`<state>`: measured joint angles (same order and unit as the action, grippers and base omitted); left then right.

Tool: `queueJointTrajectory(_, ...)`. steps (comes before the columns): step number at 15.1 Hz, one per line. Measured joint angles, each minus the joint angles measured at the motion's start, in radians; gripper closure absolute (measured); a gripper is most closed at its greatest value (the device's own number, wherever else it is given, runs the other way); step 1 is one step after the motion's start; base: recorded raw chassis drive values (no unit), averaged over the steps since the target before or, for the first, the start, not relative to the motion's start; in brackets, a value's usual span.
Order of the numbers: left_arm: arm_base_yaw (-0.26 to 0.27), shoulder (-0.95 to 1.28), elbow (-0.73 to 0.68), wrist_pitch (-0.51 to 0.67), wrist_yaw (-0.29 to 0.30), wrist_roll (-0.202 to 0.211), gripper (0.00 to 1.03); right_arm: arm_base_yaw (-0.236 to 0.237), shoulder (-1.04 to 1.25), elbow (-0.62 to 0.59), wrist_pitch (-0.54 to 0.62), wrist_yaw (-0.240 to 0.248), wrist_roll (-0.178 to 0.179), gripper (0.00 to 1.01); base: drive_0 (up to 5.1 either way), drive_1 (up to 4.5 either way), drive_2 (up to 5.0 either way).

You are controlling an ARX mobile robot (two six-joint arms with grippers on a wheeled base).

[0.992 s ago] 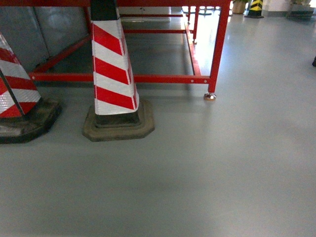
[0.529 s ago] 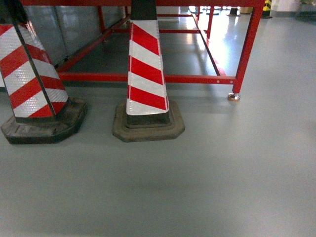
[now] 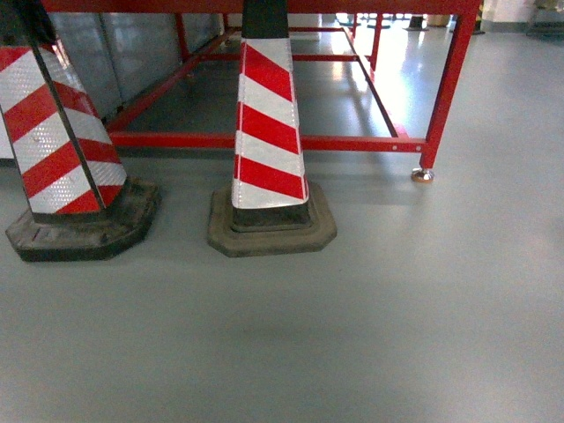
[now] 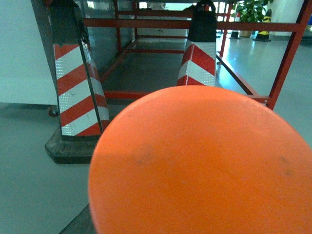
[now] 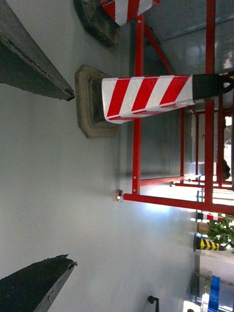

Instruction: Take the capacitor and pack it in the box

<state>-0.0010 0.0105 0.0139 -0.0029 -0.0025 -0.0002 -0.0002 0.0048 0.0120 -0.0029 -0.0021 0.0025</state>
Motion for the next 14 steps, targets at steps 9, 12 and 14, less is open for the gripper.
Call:
queueJointTrajectory(9,0.000,0.000,0.000,-0.004,0.002,0.000,0.59,0.000,0.000,0.000,-0.003,0.002,0.000,0.03,0.1,4.07,-4.0)
queueJointTrajectory(12,0.000,0.000,0.000,-0.003,0.002,0.000,0.59,0.000,0.000,0.000,0.000,0.002,0.000,0.03,-0.1,3.90,-4.1)
queueJointTrajectory(14,0.000,0.000,0.000,-0.003,0.002,0.000,0.59,0.000,0.000,0.000,0.000,0.002,0.000,0.03,0.0,3.69,-3.8)
